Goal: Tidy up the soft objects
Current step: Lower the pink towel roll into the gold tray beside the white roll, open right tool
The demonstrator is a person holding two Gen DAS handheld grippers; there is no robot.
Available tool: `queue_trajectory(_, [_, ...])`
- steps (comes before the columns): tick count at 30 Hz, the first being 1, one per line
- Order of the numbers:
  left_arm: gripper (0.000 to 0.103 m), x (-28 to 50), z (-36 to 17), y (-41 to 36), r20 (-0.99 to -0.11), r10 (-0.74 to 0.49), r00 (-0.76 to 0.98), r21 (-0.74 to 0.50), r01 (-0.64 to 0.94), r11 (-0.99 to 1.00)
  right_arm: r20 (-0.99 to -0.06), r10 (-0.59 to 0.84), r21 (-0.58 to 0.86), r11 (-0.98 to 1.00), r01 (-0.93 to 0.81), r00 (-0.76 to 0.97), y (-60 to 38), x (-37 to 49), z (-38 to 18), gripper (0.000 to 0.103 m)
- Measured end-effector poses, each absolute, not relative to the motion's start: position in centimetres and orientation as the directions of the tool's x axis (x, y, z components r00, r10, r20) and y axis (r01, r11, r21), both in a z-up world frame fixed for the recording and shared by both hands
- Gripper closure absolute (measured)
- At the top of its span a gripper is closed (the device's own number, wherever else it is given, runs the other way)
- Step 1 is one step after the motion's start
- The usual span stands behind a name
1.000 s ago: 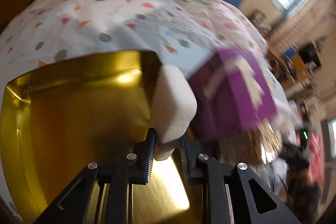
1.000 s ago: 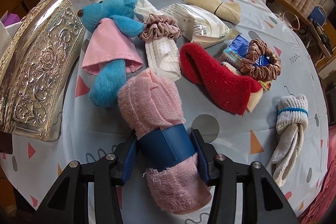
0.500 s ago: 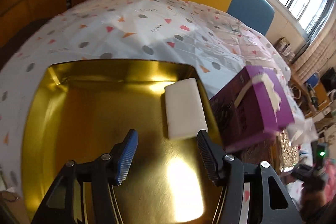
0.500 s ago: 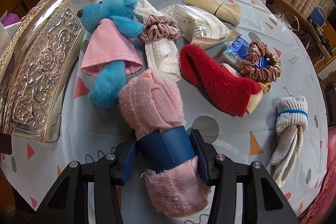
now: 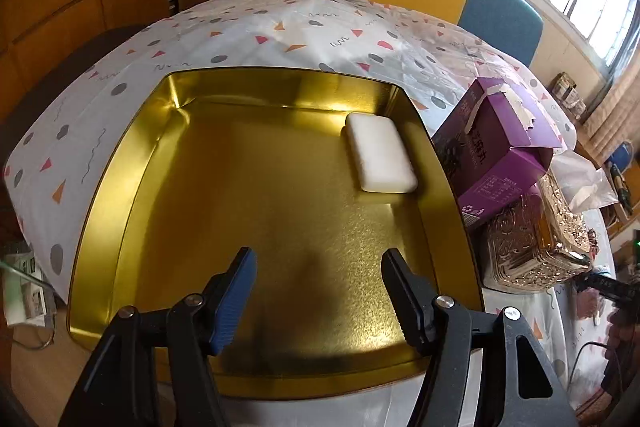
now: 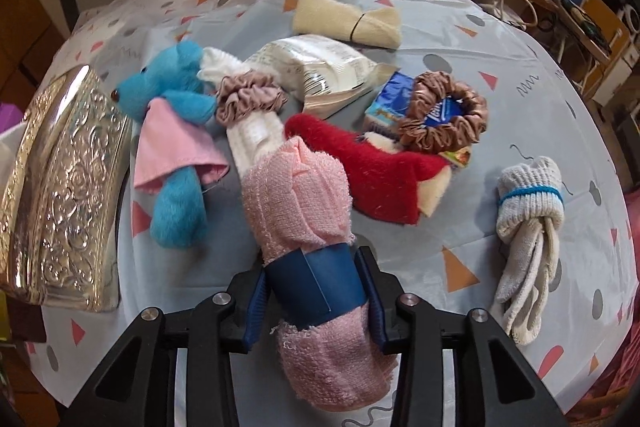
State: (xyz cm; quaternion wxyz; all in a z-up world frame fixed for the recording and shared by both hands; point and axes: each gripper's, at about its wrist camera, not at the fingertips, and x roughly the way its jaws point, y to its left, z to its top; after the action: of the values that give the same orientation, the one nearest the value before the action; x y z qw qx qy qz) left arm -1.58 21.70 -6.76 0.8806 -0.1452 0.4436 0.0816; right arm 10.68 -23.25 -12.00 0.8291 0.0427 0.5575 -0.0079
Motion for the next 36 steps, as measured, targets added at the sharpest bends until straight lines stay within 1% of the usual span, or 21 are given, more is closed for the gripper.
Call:
queue_trajectory(2, [0.037, -2.1, -6.5, 21.6, -0.795, 0.024, 0.606, -0.176, -0.269, 0.947, -0.934, 0.023, 0.050, 0.997, 0.067, 0.356, -23.5, 11.0, -12.4, 0.062])
queue_trajectory(3, [0.035, -2.3, -6.4, 21.4, -0.789, 0.037, 0.613, -0.162, -0.266, 0.950, -0.935, 0.020, 0.049, 0.996, 0.071, 0.355, -23.7, 11.0, -12.5, 0.062])
queue_trajectory(4, [0.030, -2.4, -6.3, 21.2, -0.787, 0.045, 0.616, -0.153, -0.264, 0.952, -0.932, 0.022, 0.054, 0.996, 0.078, 0.363, -24.0, 11.1, -12.3, 0.062])
queue_trajectory(7, [0.029, -3.0, -6.1, 20.8, -0.778, 0.044, 0.626, -0.147, -0.250, 0.957, -0.920, 0.037, 0.088, 0.990, 0.112, 0.391, -24.9, 10.9, -11.6, 0.062])
queue_trajectory(10, [0.023, -3.3, -5.8, 20.3, -0.774, 0.068, 0.630, -0.117, -0.248, 0.962, -0.887, 0.052, 0.134, 0.980, 0.148, 0.459, -26.3, 10.5, -10.3, 0.062])
queue_trajectory(14, [0.019, -3.7, -5.3, 20.2, -0.761, 0.072, 0.644, -0.107, -0.235, 0.966, -0.847, 0.059, 0.191, 0.961, 0.200, 0.528, -28.1, 10.5, -8.5, 0.062])
queue_trajectory(18, [0.019, -4.0, -5.0, 20.5, -0.756, 0.073, 0.651, -0.116, -0.243, 0.963, -0.817, 0.067, 0.205, 0.962, 0.181, 0.572, -26.3, 11.7, -6.2, 0.062])
queue_trajectory(24, [0.015, -4.3, -4.9, 21.2, -0.753, 0.089, 0.652, -0.124, -0.273, 0.954, -0.745, 0.165, 0.241, 0.970, 0.031, 0.646, -18.7, 13.5, -0.5, 0.062])
queue_trajectory(30, [0.014, -4.6, -5.2, 22.3, -0.754, 0.096, 0.649, -0.142, -0.305, 0.942, -0.666, 0.344, 0.268, 0.939, -0.218, 0.662, -8.9, 12.0, 4.4, 0.062])
queue_trajectory(32, [0.014, -4.7, -5.2, 23.0, -0.752, 0.103, 0.651, -0.152, -0.323, 0.934, -0.656, 0.396, 0.265, 0.918, -0.295, 0.642, -5.5, 10.7, 4.9, 0.062])
queue_trajectory(36, [0.014, -5.1, -5.2, 24.7, -0.746, 0.128, 0.653, -0.165, -0.369, 0.915, -0.674, 0.484, 0.286, 0.868, -0.407, 0.558, 0.7, 8.2, 4.2, 0.062])
